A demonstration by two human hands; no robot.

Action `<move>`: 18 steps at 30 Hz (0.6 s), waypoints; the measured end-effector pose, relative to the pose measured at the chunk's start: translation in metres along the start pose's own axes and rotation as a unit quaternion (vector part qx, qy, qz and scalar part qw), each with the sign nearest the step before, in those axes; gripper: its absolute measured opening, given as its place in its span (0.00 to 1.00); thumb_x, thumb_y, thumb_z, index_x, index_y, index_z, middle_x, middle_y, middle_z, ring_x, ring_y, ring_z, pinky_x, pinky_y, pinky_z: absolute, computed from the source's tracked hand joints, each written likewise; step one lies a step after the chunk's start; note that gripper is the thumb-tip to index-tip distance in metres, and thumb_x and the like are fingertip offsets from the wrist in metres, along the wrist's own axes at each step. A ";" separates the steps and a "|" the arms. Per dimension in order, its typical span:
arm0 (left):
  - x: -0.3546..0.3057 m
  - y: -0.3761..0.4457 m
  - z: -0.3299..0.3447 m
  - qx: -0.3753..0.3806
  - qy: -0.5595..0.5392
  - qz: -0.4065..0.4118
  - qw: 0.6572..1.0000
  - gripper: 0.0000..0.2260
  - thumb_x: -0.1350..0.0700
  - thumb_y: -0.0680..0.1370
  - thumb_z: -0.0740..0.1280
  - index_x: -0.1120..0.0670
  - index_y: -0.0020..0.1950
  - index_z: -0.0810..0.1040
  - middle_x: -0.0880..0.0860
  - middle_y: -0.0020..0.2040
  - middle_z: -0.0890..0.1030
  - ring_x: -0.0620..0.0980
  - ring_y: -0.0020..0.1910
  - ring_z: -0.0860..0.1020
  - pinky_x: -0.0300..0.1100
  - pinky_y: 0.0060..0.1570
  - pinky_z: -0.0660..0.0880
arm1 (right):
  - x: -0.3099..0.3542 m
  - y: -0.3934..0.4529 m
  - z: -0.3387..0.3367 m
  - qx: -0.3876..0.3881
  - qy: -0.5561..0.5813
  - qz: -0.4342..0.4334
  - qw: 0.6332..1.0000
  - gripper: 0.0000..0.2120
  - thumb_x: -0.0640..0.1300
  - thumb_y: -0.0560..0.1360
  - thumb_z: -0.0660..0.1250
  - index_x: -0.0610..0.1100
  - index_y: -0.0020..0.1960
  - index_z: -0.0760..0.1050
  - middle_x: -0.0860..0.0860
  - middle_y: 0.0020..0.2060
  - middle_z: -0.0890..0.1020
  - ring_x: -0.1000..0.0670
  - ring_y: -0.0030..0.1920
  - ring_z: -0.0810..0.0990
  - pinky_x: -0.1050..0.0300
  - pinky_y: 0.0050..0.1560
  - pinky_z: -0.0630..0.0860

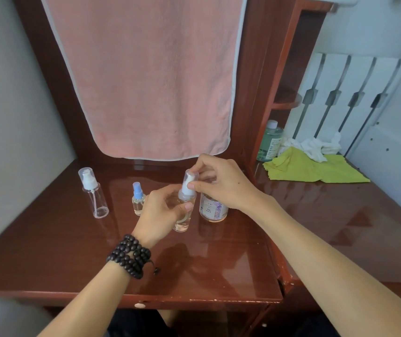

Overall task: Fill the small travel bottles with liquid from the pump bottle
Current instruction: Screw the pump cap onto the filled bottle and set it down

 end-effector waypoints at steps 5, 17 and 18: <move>0.013 -0.003 -0.023 0.024 0.004 -0.028 0.999 0.18 0.57 0.73 0.74 0.49 0.62 0.77 0.45 0.54 0.84 0.40 0.55 0.81 0.43 0.60 0.76 | 0.004 0.021 0.021 0.001 -0.014 -0.005 1.000 0.09 0.36 0.74 0.76 0.42 0.51 0.79 0.53 0.47 0.86 0.56 0.46 0.87 0.62 0.50 0.81; 0.040 -0.024 -0.130 -0.188 -0.014 -0.049 0.981 0.08 0.59 0.76 0.70 0.50 0.54 0.81 0.50 0.48 0.84 0.46 0.48 0.82 0.51 0.55 0.79 | -0.017 0.073 0.083 -0.018 -0.080 0.019 0.996 0.08 0.35 0.74 0.74 0.43 0.51 0.79 0.55 0.42 0.84 0.60 0.41 0.83 0.71 0.42 0.77; 0.041 -0.025 -0.130 -0.189 -0.014 -0.051 0.981 0.08 0.58 0.76 0.70 0.49 0.53 0.81 0.50 0.47 0.84 0.47 0.48 0.82 0.52 0.55 0.79 | -0.018 0.074 0.084 -0.020 -0.085 0.019 0.996 0.08 0.35 0.74 0.74 0.42 0.51 0.79 0.57 0.41 0.83 0.61 0.40 0.83 0.71 0.42 0.76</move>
Point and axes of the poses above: each hand's wrist, its own y-axis towards the middle knuckle, its own z-axis out of the palm, x = y × z, the point moved 4 cm from there along y, towards the middle knuckle
